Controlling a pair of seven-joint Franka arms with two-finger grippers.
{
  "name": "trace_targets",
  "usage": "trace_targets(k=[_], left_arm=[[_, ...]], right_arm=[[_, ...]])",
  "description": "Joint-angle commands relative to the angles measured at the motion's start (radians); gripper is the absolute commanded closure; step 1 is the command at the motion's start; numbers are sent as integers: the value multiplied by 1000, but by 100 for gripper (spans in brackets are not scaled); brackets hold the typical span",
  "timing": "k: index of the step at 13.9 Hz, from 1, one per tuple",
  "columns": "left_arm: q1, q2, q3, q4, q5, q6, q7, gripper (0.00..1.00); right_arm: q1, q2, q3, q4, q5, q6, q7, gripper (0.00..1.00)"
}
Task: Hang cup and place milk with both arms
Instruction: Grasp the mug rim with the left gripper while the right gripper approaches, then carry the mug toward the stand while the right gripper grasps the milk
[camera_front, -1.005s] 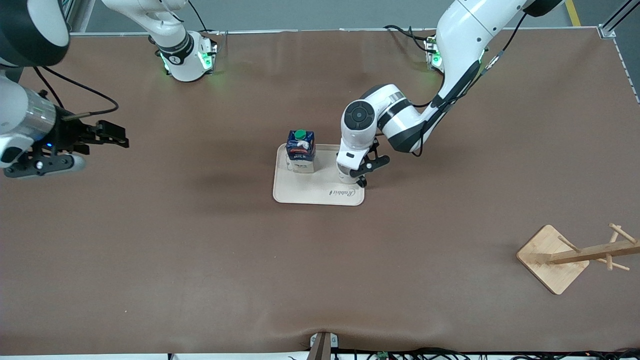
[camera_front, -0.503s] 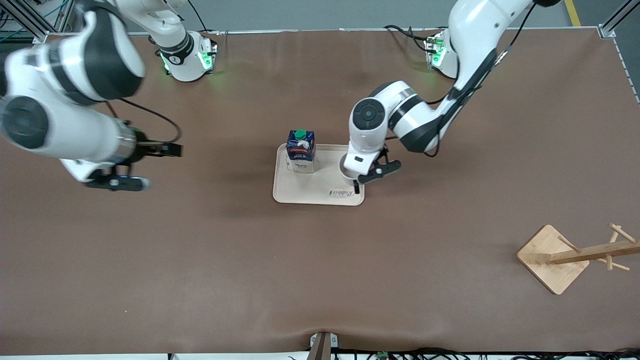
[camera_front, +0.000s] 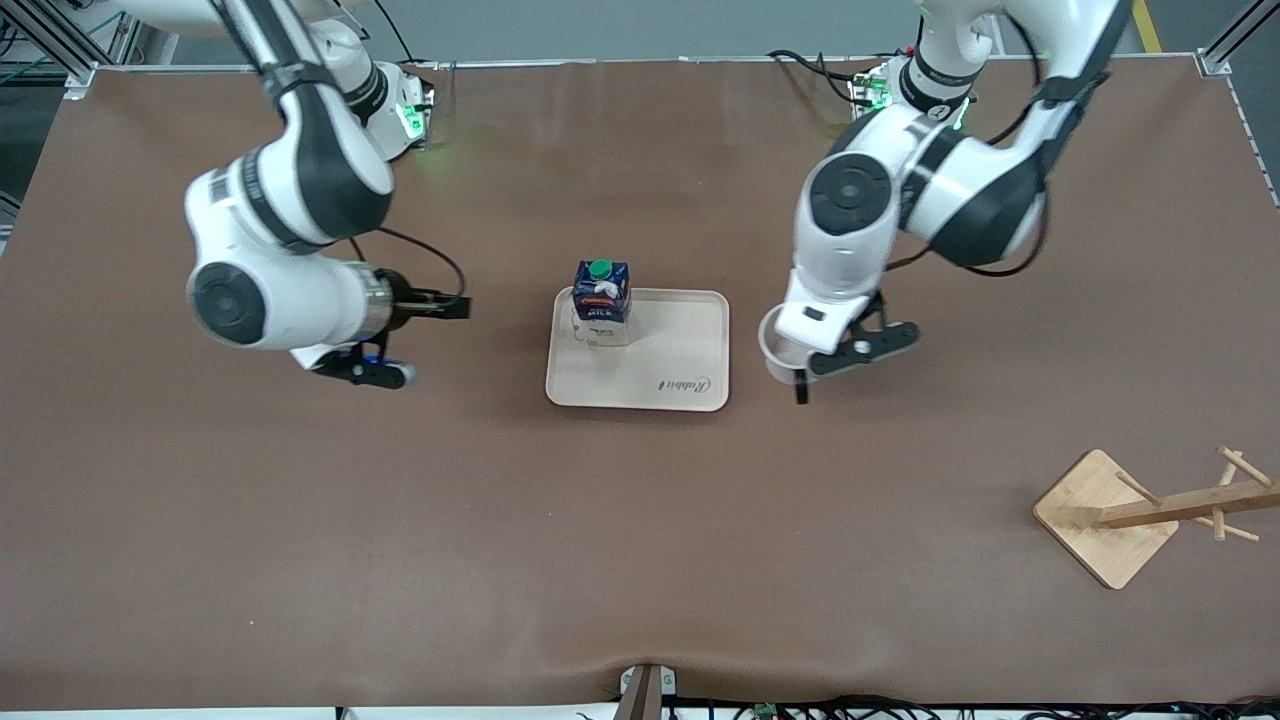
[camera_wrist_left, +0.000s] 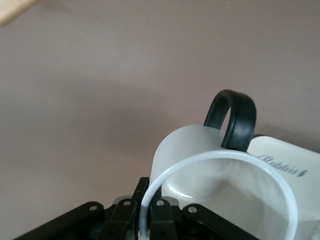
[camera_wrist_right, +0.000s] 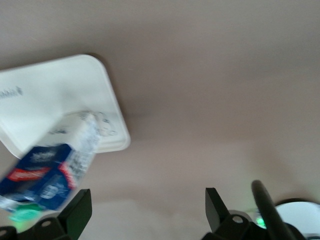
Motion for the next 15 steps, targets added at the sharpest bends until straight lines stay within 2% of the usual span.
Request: trace_targets(k=[1, 3, 5, 8, 11, 13, 15], left_arm=[[104, -63, -13, 8, -35, -65, 203, 100], [190, -91, -13, 12, -44, -80, 360, 100], [255, -105, -13, 23, -44, -86, 452, 100], [332, -117, -11, 32, -43, -86, 566, 100], [402, -102, -5, 86, -43, -86, 725, 100], [441, -85, -5, 127, -40, -86, 803, 100], [459, -72, -2, 152, -31, -85, 850, 100]], right_arm=[[130, -22, -8, -14, 13, 75, 231, 0], [167, -9, -8, -13, 13, 104, 256, 0], [219, 17, -8, -10, 13, 186, 294, 0], [265, 43, -8, -4, 11, 219, 353, 0], [304, 70, -10, 9, -1, 296, 353, 0], [313, 90, -10, 10, -38, 299, 351, 0], [328, 102, -10, 7, -129, 299, 353, 0]])
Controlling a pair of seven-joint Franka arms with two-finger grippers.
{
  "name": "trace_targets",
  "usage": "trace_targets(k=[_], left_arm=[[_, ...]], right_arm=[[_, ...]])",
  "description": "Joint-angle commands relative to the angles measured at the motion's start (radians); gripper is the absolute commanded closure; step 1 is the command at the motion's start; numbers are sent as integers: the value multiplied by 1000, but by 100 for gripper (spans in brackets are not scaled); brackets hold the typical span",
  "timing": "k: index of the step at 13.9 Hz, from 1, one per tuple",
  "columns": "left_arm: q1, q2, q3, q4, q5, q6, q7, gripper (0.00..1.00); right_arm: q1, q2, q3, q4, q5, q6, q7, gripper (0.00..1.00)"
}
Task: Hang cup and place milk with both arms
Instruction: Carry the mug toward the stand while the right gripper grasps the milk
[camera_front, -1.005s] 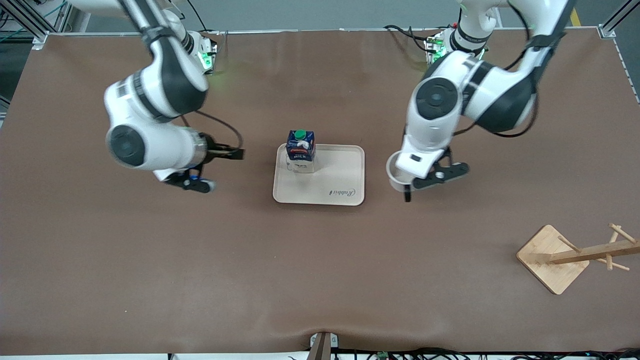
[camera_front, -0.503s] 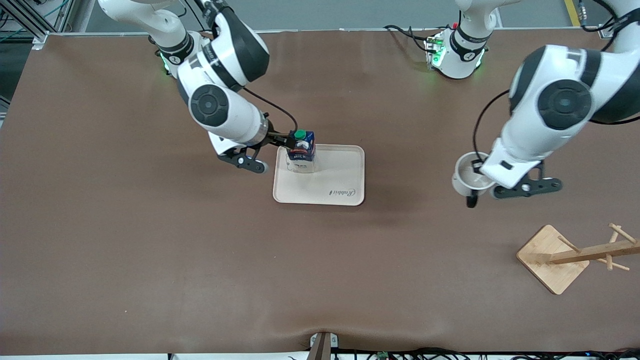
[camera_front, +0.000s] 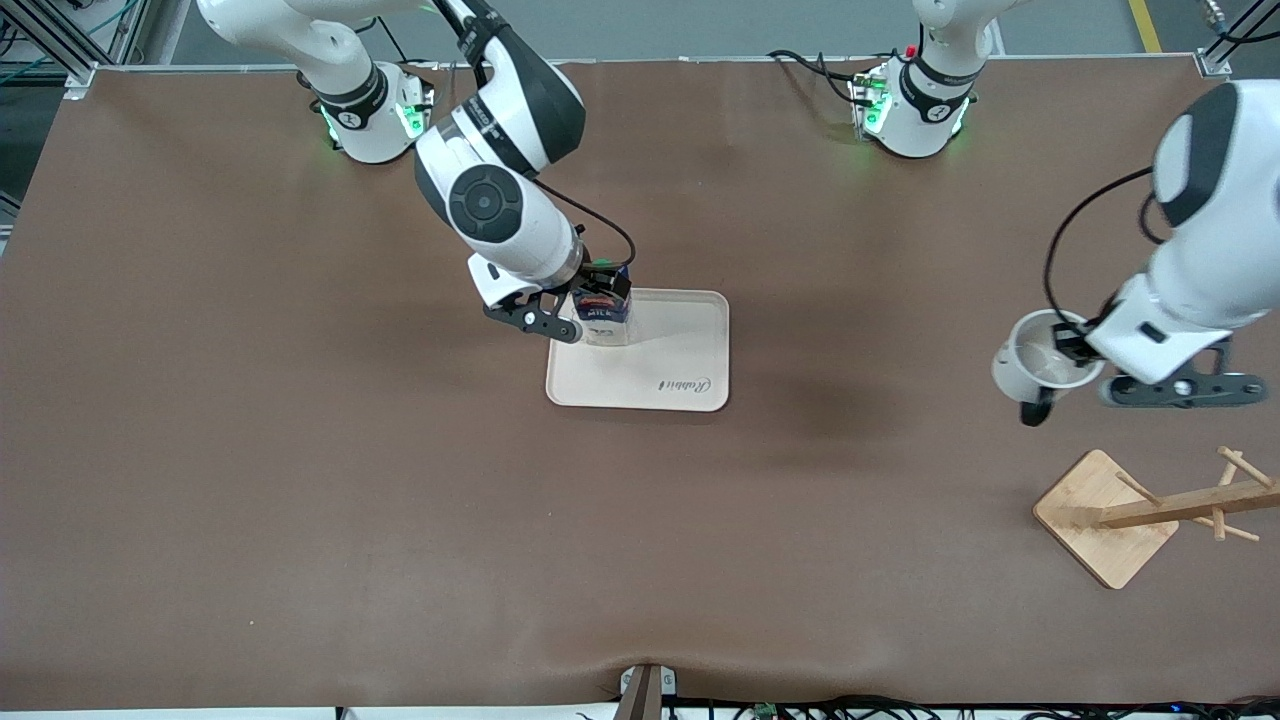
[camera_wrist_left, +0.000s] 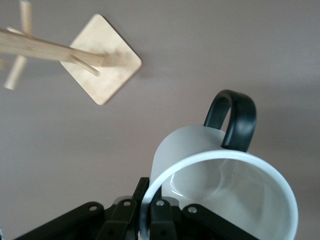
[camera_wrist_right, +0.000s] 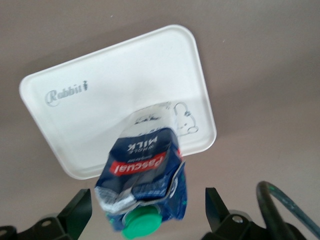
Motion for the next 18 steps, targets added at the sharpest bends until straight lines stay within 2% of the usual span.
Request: trace_targets(k=[1, 5, 7, 12, 18], left_arm=[[33, 32, -7, 49, -6, -17, 67, 100], [60, 66, -7, 89, -4, -14, 118, 100], [87, 80, -7, 103, -6, -9, 139, 100], [119, 139, -7, 182, -4, -6, 207, 100], [160, 167, 2, 204, -6, 31, 225, 100]], right_arm=[[26, 21, -11, 11, -72, 6, 18, 0], [52, 38, -9, 17, -65, 33, 63, 0], [42, 36, -9, 57, -65, 20, 84, 0], [34, 33, -15, 79, -65, 9, 81, 0], [89, 73, -14, 63, -75, 17, 93, 0]])
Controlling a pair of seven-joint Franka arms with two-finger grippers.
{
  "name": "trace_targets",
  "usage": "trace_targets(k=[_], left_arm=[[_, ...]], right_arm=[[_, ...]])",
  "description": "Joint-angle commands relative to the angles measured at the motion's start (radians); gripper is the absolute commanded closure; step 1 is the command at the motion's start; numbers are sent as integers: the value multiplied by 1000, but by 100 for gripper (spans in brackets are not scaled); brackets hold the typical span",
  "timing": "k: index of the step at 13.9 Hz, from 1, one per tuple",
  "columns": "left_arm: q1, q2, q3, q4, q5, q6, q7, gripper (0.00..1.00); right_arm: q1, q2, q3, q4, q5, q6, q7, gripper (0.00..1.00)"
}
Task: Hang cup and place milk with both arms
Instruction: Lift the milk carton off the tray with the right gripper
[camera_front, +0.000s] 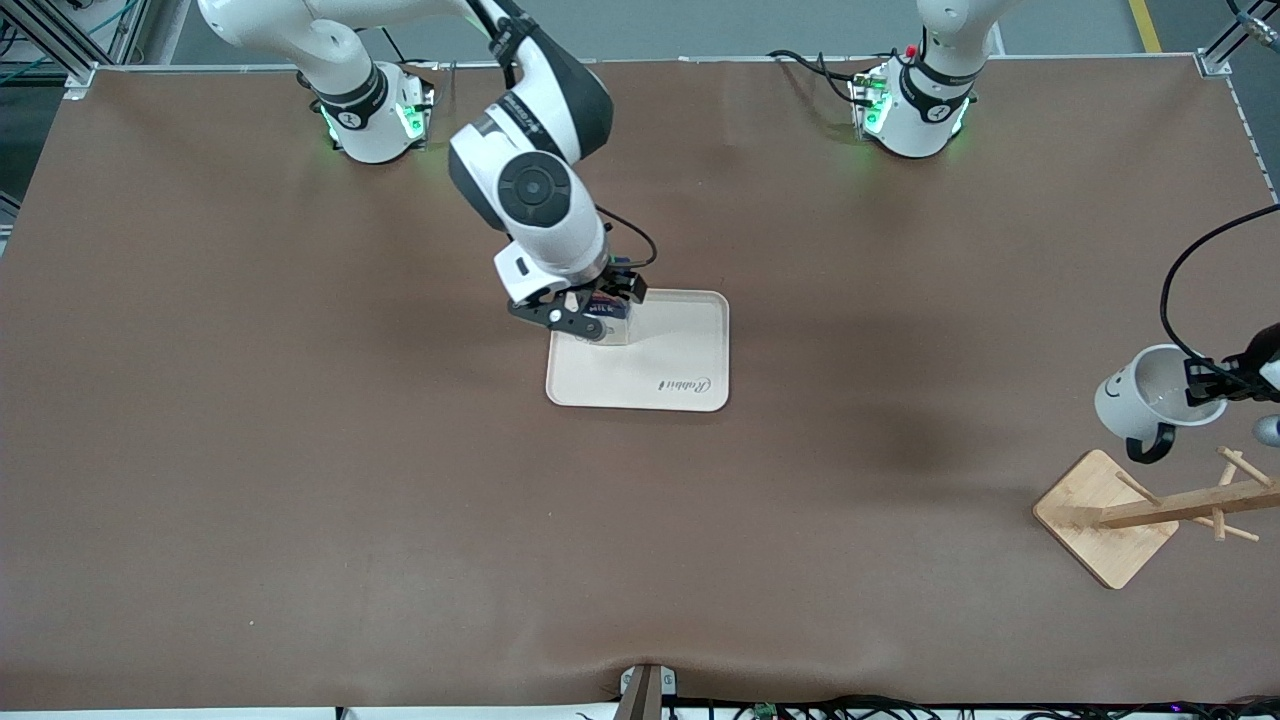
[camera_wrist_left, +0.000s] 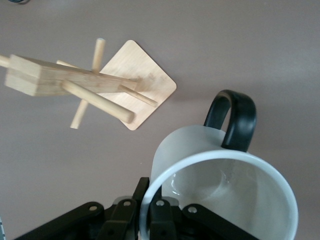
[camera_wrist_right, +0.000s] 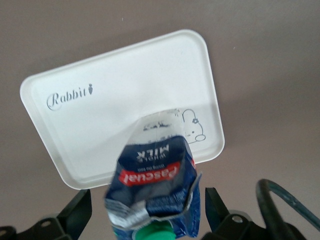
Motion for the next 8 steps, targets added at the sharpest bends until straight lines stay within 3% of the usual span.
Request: trace_targets(k=[1, 5, 6, 7, 8], left_arm=[[10, 13, 14, 37, -7, 2, 28, 100], [34, 14, 25, 42, -9, 15, 85, 100], [36, 16, 26, 44, -9, 23, 90, 100], [36, 22, 26, 45, -9, 25, 90, 100], [38, 26, 26, 45, -9, 26, 94, 100]], right_arm=[[16, 19, -2, 2, -30, -8, 22, 0], [16, 21, -2, -15, -84, -9, 101, 3], [11, 21, -2, -16, -84, -27, 121, 33], [5, 21, -2, -7, -81, -93, 130, 72], [-1, 19, -2, 16, -67, -145, 164, 100]])
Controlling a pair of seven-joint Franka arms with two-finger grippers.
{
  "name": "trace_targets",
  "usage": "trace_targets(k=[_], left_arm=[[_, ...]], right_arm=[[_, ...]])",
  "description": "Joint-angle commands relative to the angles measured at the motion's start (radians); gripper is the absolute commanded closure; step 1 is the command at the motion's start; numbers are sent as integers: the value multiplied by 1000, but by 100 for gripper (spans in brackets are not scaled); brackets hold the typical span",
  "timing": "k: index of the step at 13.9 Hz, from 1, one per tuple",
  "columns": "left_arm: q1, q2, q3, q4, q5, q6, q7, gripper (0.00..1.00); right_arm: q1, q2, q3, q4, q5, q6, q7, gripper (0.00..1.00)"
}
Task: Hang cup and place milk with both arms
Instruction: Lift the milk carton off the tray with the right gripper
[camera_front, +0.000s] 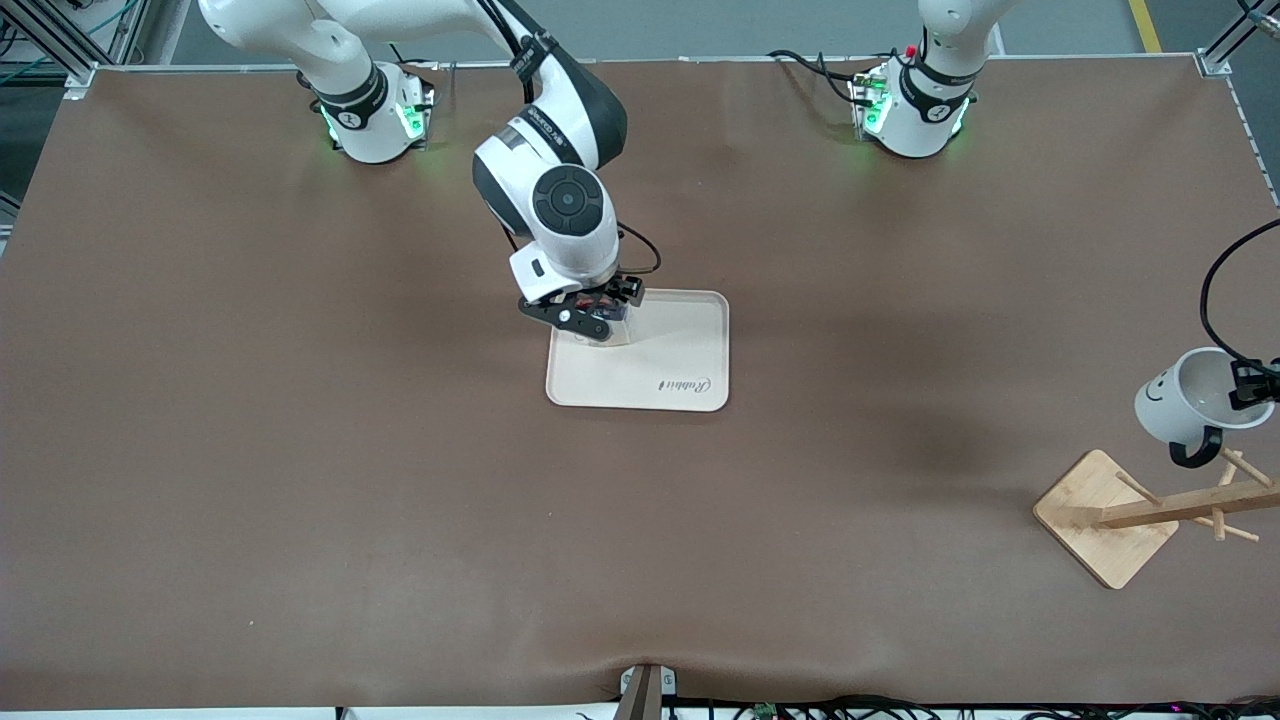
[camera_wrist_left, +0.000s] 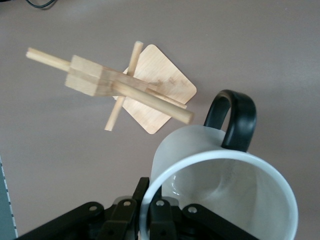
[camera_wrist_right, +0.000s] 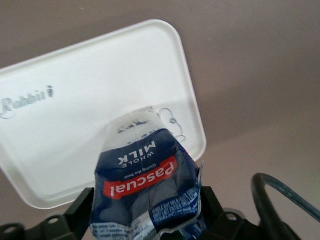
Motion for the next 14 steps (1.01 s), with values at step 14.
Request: trace_targets(k=[14], left_arm=[[44, 65, 34, 31, -21, 98, 98, 100]], right_arm=[[-546, -90, -1, 228, -67, -604, -515, 100]])
